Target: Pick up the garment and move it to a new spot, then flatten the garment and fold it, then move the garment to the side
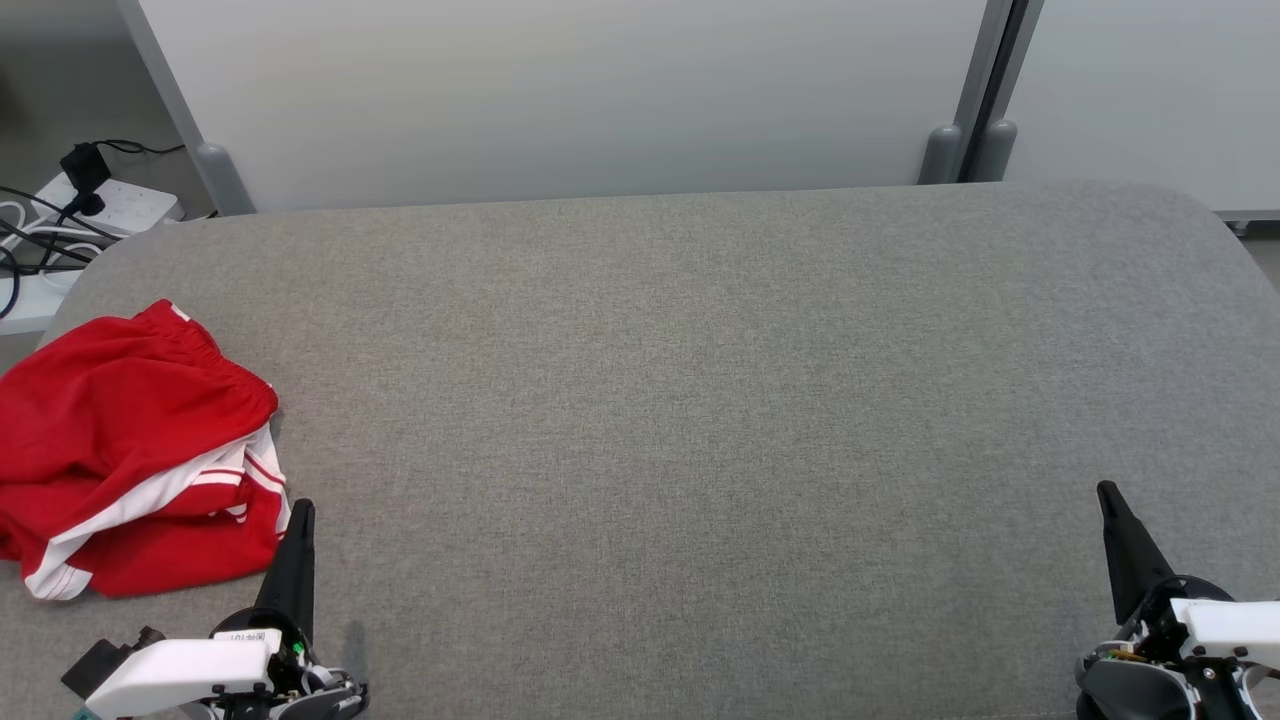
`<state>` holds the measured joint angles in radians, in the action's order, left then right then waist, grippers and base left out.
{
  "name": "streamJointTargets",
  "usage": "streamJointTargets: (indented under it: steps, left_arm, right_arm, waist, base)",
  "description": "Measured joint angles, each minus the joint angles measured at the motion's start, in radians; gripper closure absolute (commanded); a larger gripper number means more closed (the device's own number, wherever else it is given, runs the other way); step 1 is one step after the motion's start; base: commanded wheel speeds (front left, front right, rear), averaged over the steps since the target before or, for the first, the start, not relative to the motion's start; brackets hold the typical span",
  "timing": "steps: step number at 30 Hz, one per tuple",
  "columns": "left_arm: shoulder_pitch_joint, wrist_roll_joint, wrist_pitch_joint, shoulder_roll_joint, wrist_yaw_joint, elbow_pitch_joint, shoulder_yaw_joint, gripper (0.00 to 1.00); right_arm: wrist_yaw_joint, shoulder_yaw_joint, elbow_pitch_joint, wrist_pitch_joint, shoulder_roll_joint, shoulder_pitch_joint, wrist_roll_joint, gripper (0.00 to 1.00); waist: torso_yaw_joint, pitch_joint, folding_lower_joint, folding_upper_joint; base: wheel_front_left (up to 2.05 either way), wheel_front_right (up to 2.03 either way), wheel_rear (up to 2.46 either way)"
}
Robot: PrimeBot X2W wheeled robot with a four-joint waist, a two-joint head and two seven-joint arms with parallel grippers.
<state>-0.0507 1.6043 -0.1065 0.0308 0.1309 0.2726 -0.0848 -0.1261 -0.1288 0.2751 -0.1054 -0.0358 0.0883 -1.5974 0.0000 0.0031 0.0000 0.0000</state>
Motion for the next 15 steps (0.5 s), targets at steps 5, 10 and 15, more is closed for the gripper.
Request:
streamJointTargets:
  steps: [5, 10, 15]
  left_arm:
    - [0.009, -0.001, 0.002, -0.008, 0.000, 0.018, 0.001, 0.00]
    - [0.076, -0.001, 0.002, -0.027, -0.001, 0.088, 0.005, 0.00]
    - [0.067, -0.003, 0.015, -0.025, -0.001, 0.090, 0.010, 0.00]
  right_arm:
    - [0.000, 0.004, 0.015, 0.000, 0.005, -0.007, 0.001, 0.00]
    - [0.003, 0.010, 0.078, 0.001, 0.031, -0.064, 0.001, 0.00]
    - [0.003, 0.018, 0.084, 0.004, 0.029, -0.055, 0.006, 0.00]
  waist:
    - [0.000, 0.000, 0.0000, 0.0000]
    - [0.000, 0.004, 0.0000, 0.0000]
    - [0.000, 0.001, 0.0005, 0.0000]
  base:
    - [0.00, 0.00, 0.00]
    - [0.00, 0.00, 0.00]
    - [0.00, 0.00, 0.00]
